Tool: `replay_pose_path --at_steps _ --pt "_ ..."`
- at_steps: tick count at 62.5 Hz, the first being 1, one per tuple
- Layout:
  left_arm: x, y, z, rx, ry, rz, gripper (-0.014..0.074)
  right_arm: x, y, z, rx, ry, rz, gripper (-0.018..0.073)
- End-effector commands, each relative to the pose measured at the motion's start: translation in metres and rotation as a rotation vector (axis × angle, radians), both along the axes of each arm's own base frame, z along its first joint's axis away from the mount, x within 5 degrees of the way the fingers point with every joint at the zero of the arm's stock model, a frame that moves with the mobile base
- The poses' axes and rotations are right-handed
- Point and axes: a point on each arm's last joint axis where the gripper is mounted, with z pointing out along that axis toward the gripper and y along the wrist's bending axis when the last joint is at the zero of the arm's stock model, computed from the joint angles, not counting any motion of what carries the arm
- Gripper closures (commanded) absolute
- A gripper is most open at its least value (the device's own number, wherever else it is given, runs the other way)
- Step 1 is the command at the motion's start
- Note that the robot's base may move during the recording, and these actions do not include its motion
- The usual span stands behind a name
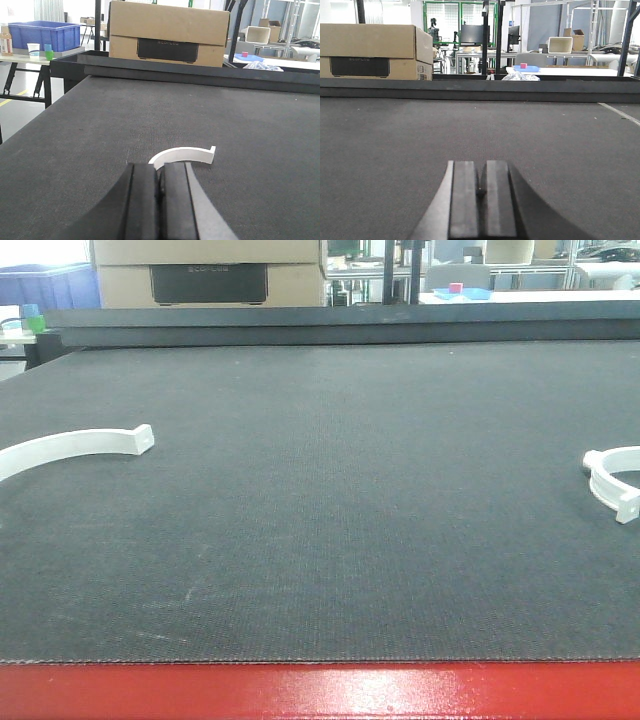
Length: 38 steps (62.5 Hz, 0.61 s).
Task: Grab PVC pipe and place in blue bin
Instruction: 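Lower both grippers over the two white curved pipe clamps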
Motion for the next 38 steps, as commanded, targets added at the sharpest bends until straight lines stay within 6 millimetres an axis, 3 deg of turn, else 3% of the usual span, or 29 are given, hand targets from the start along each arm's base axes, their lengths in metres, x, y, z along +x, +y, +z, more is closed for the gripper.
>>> replay_pose_path --at_steps 1,38 --pt "-0.0005 0.0001 0.0025 -0.003 -0.021 0.001 0.0707 -0.0005 -0.0001 0.0019 -0.009 -0.020 -0.004 0.0727" --pt "-0.0005 0.0001 0.0025 -0.003 -0.021 0.001 0.0707 -0.0005 -0.0001 0.0019 -0.009 -0.020 -0.004 0.0727"
